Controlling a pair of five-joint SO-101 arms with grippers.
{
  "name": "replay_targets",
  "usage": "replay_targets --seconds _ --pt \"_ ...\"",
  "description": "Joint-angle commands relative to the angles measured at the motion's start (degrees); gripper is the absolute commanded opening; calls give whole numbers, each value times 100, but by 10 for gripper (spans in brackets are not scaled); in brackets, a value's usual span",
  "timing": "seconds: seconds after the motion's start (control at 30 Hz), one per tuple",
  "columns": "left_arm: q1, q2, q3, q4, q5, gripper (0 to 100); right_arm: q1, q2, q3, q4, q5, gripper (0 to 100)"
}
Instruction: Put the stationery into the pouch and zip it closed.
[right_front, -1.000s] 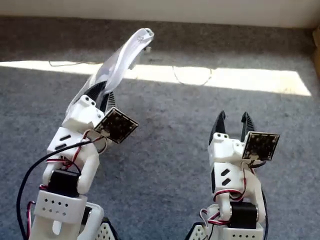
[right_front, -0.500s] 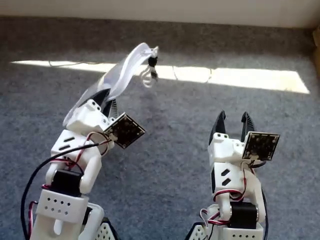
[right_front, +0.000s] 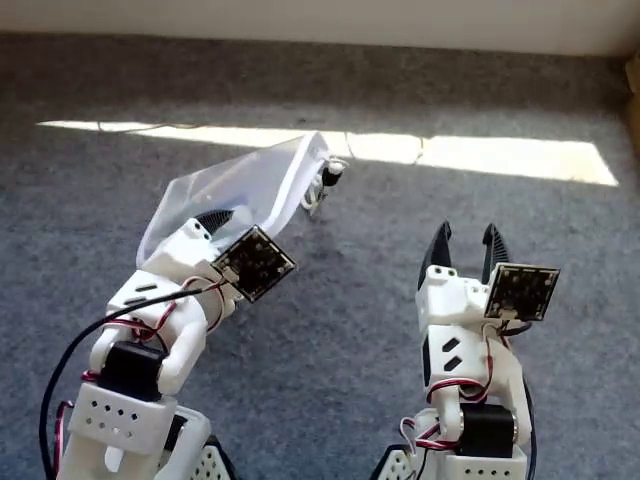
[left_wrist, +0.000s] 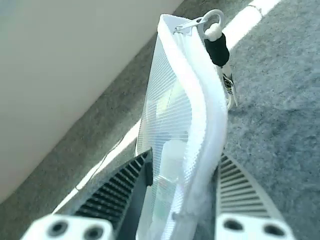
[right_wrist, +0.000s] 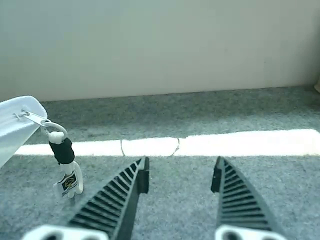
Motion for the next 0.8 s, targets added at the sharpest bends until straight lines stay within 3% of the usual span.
replay_targets --seconds 0.0,0.1,0.37,0.5,0.77 --pt "84 -110 -769 510 466 193 -31 -75 -391 -4 -9 132" --pt "84 -110 -936 774 677 193 -31 -84 -444 -4 0 82" --pt "84 -119 -1903 2022 1415 197 -66 -84 -444 4 18 80" --pt "84 -119 -2440 2637 1635 197 -66 -84 -444 22 475 77" --pt "40 -1244 -2431 2875 2110 187 -75 -84 -444 1068 563 77"
